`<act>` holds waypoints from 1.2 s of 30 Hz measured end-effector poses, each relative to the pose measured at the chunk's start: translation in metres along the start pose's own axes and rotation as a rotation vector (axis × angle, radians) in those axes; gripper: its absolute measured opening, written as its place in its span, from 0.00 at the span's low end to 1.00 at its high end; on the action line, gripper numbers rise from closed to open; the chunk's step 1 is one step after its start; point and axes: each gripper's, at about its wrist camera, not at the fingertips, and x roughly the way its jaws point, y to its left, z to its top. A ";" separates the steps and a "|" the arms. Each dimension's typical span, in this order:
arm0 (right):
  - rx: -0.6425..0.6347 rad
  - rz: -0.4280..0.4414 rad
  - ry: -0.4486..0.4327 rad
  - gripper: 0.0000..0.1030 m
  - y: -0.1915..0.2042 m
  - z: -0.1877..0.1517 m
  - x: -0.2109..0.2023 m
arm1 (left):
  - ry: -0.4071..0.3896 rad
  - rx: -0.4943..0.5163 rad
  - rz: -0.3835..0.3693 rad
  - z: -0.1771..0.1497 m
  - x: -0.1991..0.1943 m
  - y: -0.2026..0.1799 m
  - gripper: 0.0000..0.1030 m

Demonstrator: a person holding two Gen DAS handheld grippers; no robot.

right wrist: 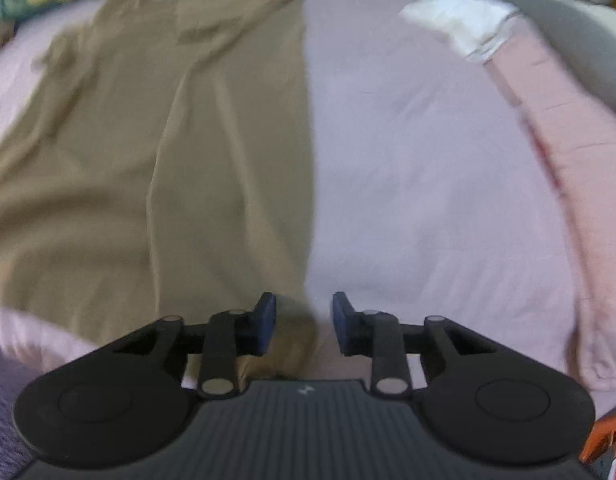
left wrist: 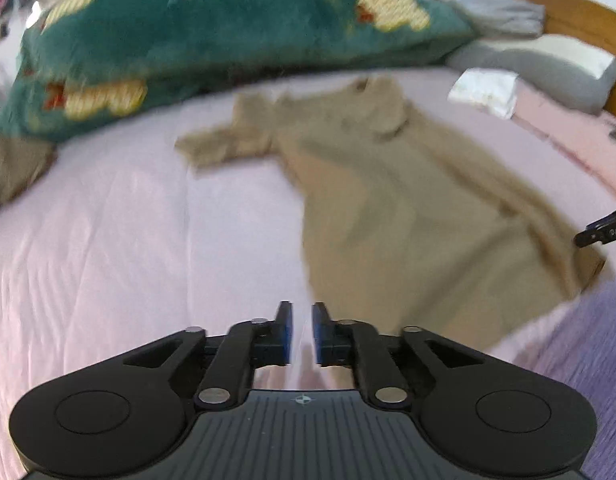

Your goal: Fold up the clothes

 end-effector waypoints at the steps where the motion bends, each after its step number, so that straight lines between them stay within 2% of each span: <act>1: 0.016 0.016 -0.055 0.44 0.003 0.002 -0.011 | -0.033 -0.004 -0.012 0.014 0.001 -0.003 0.46; 2: 0.023 0.035 -0.097 0.52 0.007 0.004 -0.019 | -0.062 -0.009 -0.026 0.030 0.003 -0.007 0.58; 3: 0.021 0.055 -0.131 0.68 0.013 0.004 -0.025 | -0.082 -0.013 -0.042 0.047 0.011 -0.013 0.69; 4: 0.018 0.076 -0.162 0.77 0.019 0.004 -0.031 | -0.102 -0.002 -0.040 0.064 0.021 -0.020 0.69; 5: 0.009 0.091 -0.183 0.78 0.025 0.001 -0.032 | -0.121 0.010 -0.036 0.081 0.032 -0.028 0.69; 7: -0.007 0.116 -0.208 0.80 0.037 -0.005 -0.030 | -0.140 0.033 -0.018 0.110 0.058 -0.044 0.72; 10: 0.014 0.121 -0.191 0.80 0.047 -0.017 -0.012 | -0.146 0.044 0.010 0.145 0.101 -0.066 0.72; 14: 0.100 0.141 -0.164 0.80 0.050 -0.029 0.011 | -0.133 0.029 0.033 0.172 0.153 -0.090 0.73; 18: 0.150 0.133 -0.152 0.80 0.054 -0.030 0.026 | -0.136 0.044 0.105 0.177 0.186 -0.109 0.73; 21: 0.107 0.098 -0.156 0.82 0.064 -0.033 0.029 | -0.114 0.032 0.098 0.179 0.206 -0.108 0.73; 27: 0.106 0.097 -0.190 0.86 0.061 -0.041 0.032 | -0.072 -0.015 0.072 0.167 0.240 -0.103 0.73; 29: 0.071 0.076 -0.185 0.80 0.062 -0.041 0.031 | -0.034 -0.011 0.056 0.156 0.252 -0.101 0.73; 31: 0.047 0.038 -0.180 0.58 0.063 -0.041 0.029 | -0.027 0.020 0.054 0.141 0.262 -0.102 0.74; 32: 0.045 0.035 -0.180 0.52 0.061 -0.040 0.027 | -0.039 0.035 0.054 0.133 0.265 -0.101 0.75; 33: 0.044 0.035 -0.181 0.37 0.059 -0.040 0.025 | -0.056 0.044 0.055 0.125 0.267 -0.101 0.79; 34: 0.047 0.037 -0.177 0.26 0.056 -0.040 0.024 | -0.082 0.034 0.056 0.119 0.266 -0.098 0.82; 36: 0.052 0.048 -0.167 0.22 0.051 -0.039 0.023 | -0.076 -0.003 0.041 0.118 0.268 -0.092 0.86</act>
